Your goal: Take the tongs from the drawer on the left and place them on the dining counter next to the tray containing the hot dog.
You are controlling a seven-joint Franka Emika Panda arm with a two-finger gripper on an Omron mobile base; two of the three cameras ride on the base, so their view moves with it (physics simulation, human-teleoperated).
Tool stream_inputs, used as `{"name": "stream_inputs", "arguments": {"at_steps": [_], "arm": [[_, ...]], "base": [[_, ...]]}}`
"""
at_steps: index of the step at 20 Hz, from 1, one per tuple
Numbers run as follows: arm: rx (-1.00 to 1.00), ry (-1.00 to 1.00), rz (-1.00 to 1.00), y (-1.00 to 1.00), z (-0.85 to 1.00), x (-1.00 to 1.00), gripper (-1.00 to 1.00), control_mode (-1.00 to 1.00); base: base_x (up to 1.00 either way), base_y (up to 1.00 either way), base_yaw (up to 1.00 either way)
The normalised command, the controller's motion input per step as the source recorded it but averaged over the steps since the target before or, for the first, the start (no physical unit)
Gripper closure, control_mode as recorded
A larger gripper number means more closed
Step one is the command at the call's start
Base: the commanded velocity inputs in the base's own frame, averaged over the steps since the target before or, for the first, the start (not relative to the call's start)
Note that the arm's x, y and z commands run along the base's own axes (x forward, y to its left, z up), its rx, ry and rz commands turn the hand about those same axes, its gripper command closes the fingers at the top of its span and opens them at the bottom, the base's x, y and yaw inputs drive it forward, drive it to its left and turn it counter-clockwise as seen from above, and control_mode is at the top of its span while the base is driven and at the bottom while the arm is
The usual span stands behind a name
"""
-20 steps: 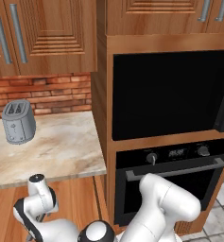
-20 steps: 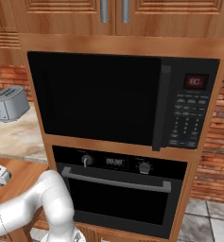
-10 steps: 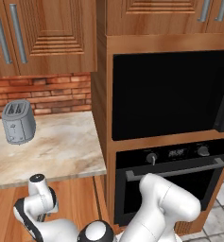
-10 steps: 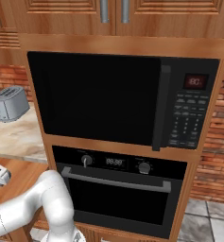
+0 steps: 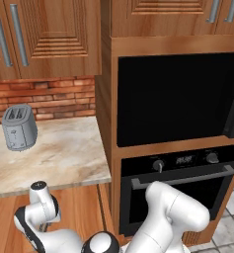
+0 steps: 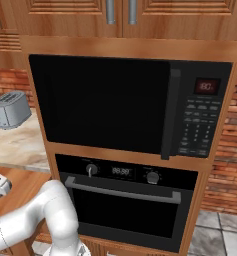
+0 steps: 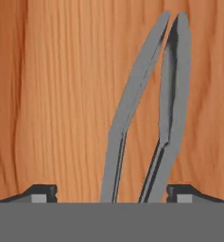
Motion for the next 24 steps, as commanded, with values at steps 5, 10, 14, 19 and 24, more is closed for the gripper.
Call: {"name": "stream_inputs", "arguments": {"at_steps": [5,10,14,19,24], "arm": [[0.00,0.00,0.00,0.00,0.00,0.00,1.00,-1.00],[0.00,0.02,0.00,0.00,-0.01,0.00,1.00,-1.00],[0.00,0.02,0.00,0.00,-0.03,0.00,1.00,-1.00],[0.03,-0.01,0.00,0.00,0.19,-0.25,1.00,-1.00],[0.07,0.00,0.00,0.00,0.62,-0.26,1.00,-1.00]], "base": [[0.00,0.00,0.00],[0.00,0.00,0.00],[0.00,0.00,0.00],[0.00,0.00,0.00],[0.00,0.00,0.00]]}}
